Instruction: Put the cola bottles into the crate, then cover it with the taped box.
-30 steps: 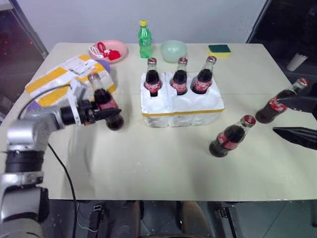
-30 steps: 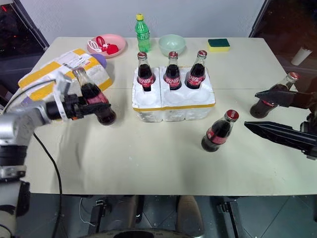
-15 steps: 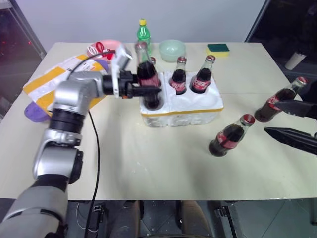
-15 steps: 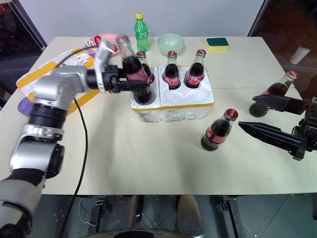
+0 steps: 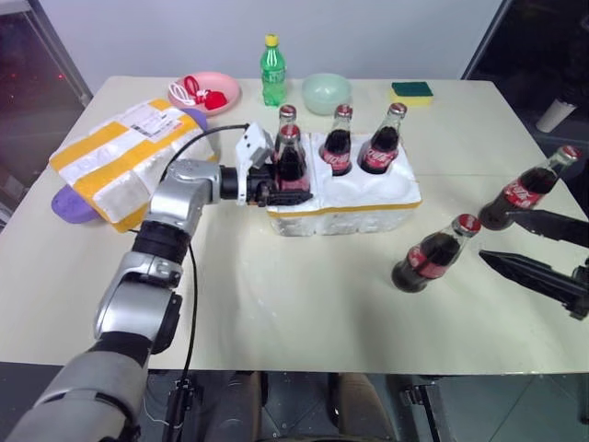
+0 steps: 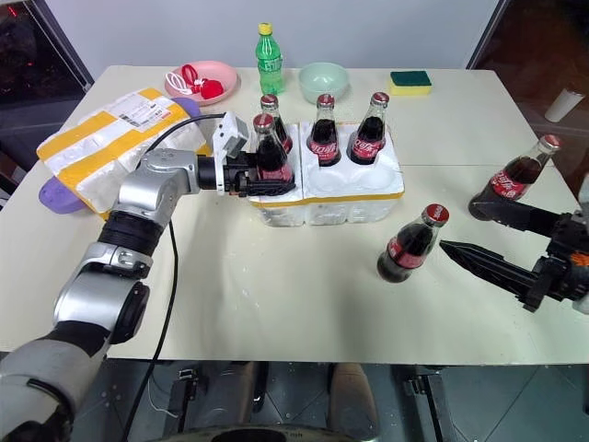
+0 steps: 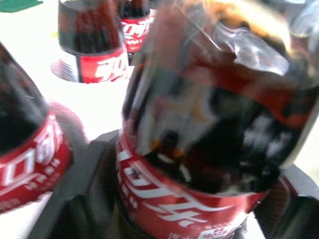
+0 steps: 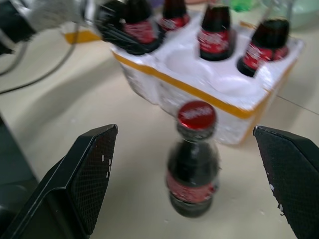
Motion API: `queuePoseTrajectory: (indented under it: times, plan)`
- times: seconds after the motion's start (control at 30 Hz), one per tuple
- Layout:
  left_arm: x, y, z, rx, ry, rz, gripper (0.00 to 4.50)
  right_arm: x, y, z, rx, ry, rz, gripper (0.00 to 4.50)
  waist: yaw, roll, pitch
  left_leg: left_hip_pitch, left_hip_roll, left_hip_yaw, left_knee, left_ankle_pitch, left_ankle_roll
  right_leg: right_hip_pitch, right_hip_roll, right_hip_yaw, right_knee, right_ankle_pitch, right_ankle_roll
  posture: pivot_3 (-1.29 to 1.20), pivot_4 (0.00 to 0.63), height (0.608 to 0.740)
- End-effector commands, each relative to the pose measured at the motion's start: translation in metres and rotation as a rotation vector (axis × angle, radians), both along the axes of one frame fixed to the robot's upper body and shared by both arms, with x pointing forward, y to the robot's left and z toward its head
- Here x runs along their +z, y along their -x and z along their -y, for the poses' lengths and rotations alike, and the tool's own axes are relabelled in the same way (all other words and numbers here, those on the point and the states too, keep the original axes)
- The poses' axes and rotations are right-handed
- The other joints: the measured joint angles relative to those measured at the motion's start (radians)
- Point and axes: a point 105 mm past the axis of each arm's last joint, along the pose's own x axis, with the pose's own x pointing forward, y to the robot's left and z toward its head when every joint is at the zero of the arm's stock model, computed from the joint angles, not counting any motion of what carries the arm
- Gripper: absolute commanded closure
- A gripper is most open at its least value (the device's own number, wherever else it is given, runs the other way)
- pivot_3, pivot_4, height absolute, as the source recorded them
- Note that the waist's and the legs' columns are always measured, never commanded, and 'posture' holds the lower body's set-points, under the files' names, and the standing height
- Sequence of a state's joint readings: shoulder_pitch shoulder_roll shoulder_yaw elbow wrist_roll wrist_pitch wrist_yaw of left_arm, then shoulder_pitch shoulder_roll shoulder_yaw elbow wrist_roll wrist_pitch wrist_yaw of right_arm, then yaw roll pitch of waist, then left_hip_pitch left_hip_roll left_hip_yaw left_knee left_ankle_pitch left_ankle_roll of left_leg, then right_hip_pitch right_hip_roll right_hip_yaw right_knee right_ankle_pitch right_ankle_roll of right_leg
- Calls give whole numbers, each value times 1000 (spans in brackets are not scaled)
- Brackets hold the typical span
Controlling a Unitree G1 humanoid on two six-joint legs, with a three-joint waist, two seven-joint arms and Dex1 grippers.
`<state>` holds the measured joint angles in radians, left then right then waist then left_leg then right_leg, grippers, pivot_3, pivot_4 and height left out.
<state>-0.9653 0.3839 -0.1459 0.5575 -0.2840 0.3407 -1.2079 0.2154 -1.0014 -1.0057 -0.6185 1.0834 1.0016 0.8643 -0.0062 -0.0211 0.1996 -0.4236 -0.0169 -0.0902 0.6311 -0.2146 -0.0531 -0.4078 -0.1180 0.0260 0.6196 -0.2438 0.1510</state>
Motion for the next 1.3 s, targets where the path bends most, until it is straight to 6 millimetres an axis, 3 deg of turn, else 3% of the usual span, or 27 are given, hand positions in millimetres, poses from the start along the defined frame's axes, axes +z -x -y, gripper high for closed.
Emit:
queuePoseTrajectory:
  times: [0.03,0.13,0.23,0.3,0.4,0.5,0.6,0.73,0.83,1.03,1.3]
  plan:
    - [10,9,-9,-11,1,30,50,0,-5,5,-47,42,50,0,-2,0,0,0,0,0,0,0,0,0,0,0,0,0,0,0,150,739]
    - [22,14,-18,1,13,49,50,-3,-6,7,-59,53,52,0,-6,0,0,1,0,0,0,0,0,0,0,0,0,0,0,0,150,739]
    - [48,28,-38,-6,54,48,50,-9,-4,10,-94,56,47,0,-6,0,0,1,0,0,0,0,0,0,0,0,1,0,0,0,150,739]
    - [66,44,-51,-34,83,31,50,-14,0,10,-111,37,31,0,-7,0,0,1,0,-1,-1,0,0,0,0,0,1,0,0,0,150,739]
    - [88,84,-73,-135,79,-30,50,-30,8,3,-129,-5,-10,0,-7,0,0,1,0,-1,-1,0,0,0,0,0,2,0,0,0,150,739]
    - [90,118,-81,-216,25,-92,50,-47,15,-11,-119,-9,-33,0,-7,2,-1,3,1,-1,-2,0,0,0,0,0,3,0,-1,0,150,739]
    - [66,135,-77,-241,-81,-100,50,-61,14,-20,-128,-41,-55,0,-4,3,-2,6,1,-1,-1,0,0,5,0,0,1,-3,-4,0,150,739]
    - [39,135,-65,-211,-135,-68,50,-71,5,-25,-148,-89,-58,0,-2,3,-2,13,2,1,0,0,-1,14,0,0,-5,-3,-8,0,150,739]
    - [29,127,-54,-169,-114,-31,50,-78,-6,-21,-190,-124,-61,0,-1,2,-2,13,3,2,0,0,-1,15,0,0,-6,-2,-8,0,150,739]
    - [32,127,-44,-170,-61,-20,50,-82,-21,-11,-227,-190,-57,0,-3,3,-2,13,3,2,-4,0,0,12,0,0,-5,-3,-9,0,150,739]
    - [29,123,-39,-168,-33,-36,50,-97,-39,-25,-162,-237,-83,0,-6,3,-2,13,4,3,-3,0,0,13,1,0,-4,-3,-9,0,150,739]
